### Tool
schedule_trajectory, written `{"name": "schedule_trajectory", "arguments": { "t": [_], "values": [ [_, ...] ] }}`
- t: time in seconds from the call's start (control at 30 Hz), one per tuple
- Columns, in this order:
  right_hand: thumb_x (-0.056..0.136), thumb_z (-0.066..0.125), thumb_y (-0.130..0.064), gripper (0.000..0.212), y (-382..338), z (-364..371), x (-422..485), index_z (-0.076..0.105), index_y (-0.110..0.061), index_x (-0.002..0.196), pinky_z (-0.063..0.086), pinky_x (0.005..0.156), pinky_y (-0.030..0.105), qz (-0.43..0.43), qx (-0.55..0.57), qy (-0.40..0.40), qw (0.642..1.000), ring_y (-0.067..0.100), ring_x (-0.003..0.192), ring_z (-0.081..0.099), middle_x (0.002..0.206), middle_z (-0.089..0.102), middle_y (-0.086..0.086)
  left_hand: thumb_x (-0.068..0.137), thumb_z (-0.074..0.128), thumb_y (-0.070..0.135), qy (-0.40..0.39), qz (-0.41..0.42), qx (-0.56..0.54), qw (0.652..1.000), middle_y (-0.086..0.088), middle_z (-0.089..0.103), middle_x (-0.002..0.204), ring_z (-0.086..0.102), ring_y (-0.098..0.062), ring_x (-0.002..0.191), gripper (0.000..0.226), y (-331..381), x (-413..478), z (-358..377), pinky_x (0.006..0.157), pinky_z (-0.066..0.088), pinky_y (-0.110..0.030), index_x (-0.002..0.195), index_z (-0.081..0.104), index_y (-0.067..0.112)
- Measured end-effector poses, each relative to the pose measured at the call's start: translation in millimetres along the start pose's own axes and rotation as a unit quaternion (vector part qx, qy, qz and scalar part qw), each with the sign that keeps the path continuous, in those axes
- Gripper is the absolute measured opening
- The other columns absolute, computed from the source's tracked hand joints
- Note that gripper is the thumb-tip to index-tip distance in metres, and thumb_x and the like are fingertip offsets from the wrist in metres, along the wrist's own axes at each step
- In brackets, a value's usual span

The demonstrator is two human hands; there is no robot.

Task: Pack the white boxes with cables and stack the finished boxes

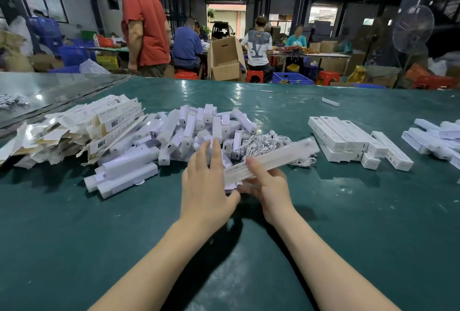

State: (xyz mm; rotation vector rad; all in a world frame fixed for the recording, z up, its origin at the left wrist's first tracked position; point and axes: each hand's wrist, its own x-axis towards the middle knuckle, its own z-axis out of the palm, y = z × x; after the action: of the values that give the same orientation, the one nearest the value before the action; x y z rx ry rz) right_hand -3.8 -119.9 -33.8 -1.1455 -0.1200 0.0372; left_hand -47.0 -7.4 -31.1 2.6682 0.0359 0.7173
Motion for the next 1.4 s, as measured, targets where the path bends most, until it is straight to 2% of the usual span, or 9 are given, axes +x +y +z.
{"name": "schedule_trajectory", "arguments": {
  "t": [0.2, 0.33, 0.47, 0.53, 0.67, 0.73, 1.07, 1.23, 1.4],
  "values": [
    [0.072, 0.051, -0.048, 0.025, 6, -2, -1, 0.066, -0.033, 0.083, 0.027, 0.101, 0.024, -0.124, -0.401, -0.101, 0.902, 0.004, 0.112, 0.036, 0.106, 0.051, -0.012, 0.081, 0.056, 0.016, 0.015, -0.029, -0.091, 0.995, 0.001, 0.064, 0.099, 0.058, -0.028, 0.095, 0.039, -16, 5, -6, 0.073, 0.039, -0.033, 0.119, 0.049, 0.023],
    [0.076, 0.047, -0.039, 0.054, 5, -18, 10, 0.053, -0.023, 0.127, 0.022, 0.097, 0.025, -0.135, -0.6, -0.126, 0.778, 0.012, 0.124, 0.033, 0.126, 0.05, -0.005, 0.081, 0.061, 0.021, 0.061, -0.13, -0.183, 0.973, -0.001, 0.052, 0.093, 0.05, -0.027, 0.077, 0.041, -31, 17, -11, 0.059, 0.031, -0.032, 0.108, 0.03, 0.02],
    [0.086, 0.054, -0.033, 0.037, 12, -24, 13, 0.053, -0.019, 0.121, 0.03, 0.091, 0.031, -0.151, -0.703, -0.107, 0.686, 0.021, 0.116, 0.04, 0.119, 0.054, -0.001, 0.07, 0.074, 0.032, 0.051, -0.116, -0.188, 0.974, 0.011, 0.051, 0.083, 0.052, -0.013, 0.073, 0.046, -37, 17, -12, 0.059, 0.036, -0.027, 0.097, 0.038, 0.022],
    [0.082, 0.061, -0.032, 0.023, 11, -24, 13, 0.059, -0.017, 0.099, 0.032, 0.077, 0.029, -0.165, -0.671, -0.093, 0.717, 0.02, 0.098, 0.047, 0.098, 0.056, -0.001, 0.068, 0.076, 0.035, 0.033, -0.109, -0.187, 0.976, 0.018, 0.053, 0.075, 0.052, -0.001, 0.068, 0.036, -38, 16, -12, 0.056, 0.038, -0.019, 0.089, 0.049, 0.023],
    [0.079, 0.066, -0.009, 0.014, 2, -27, 14, 0.054, -0.012, 0.075, 0.042, 0.055, 0.019, -0.094, -0.358, -0.004, 0.929, 0.014, 0.062, 0.05, 0.073, 0.056, 0.003, 0.075, 0.071, 0.033, -0.004, -0.1, -0.187, 0.977, 0.016, 0.062, 0.076, 0.06, -0.009, 0.073, 0.021, -40, 16, -14, 0.066, 0.049, -0.03, 0.091, 0.06, 0.029],
    [0.086, 0.059, -0.003, 0.016, -2, -28, 17, 0.05, -0.011, 0.076, 0.051, 0.05, 0.019, -0.057, -0.161, 0.032, 0.985, 0.011, 0.055, 0.057, 0.075, 0.057, 0.009, 0.078, 0.067, 0.031, -0.024, -0.087, -0.173, 0.981, 0.013, 0.063, 0.077, 0.06, -0.013, 0.074, 0.02, -42, 16, -15, 0.064, 0.045, -0.027, 0.097, 0.061, 0.029],
    [0.097, 0.045, -0.015, 0.008, -26, -45, 25, 0.048, -0.009, 0.093, 0.055, 0.047, 0.028, -0.001, 0.296, 0.151, 0.943, 0.018, 0.051, 0.066, 0.077, 0.059, 0.013, 0.081, 0.056, 0.041, -0.175, -0.057, -0.209, 0.96, 0.004, 0.063, 0.06, 0.054, -0.011, 0.05, 0.019, -45, 14, -13, 0.059, 0.049, -0.031, 0.082, 0.063, 0.024],
    [0.095, 0.046, -0.008, 0.008, -25, -44, 26, 0.048, -0.011, 0.088, 0.056, 0.05, 0.026, -0.009, 0.269, 0.105, 0.957, 0.014, 0.051, 0.066, 0.063, 0.066, 0.008, 0.083, 0.064, 0.037, -0.209, -0.05, -0.25, 0.944, 0.008, 0.063, 0.055, 0.053, -0.006, 0.045, 0.008, -44, 15, -15, 0.048, 0.043, -0.021, 0.084, 0.065, 0.029],
    [0.094, 0.048, -0.005, 0.023, -20, -45, 30, 0.03, -0.016, 0.105, 0.056, 0.051, 0.026, -0.086, 0.138, 0.158, 0.974, 0.007, 0.045, 0.06, 0.087, 0.054, 0.008, 0.081, 0.064, 0.038, -0.204, -0.042, -0.244, 0.947, 0.007, 0.064, 0.057, 0.054, -0.006, 0.046, 0.008, -44, 14, -12, 0.05, 0.044, -0.024, 0.082, 0.065, 0.03]
  ]
}}
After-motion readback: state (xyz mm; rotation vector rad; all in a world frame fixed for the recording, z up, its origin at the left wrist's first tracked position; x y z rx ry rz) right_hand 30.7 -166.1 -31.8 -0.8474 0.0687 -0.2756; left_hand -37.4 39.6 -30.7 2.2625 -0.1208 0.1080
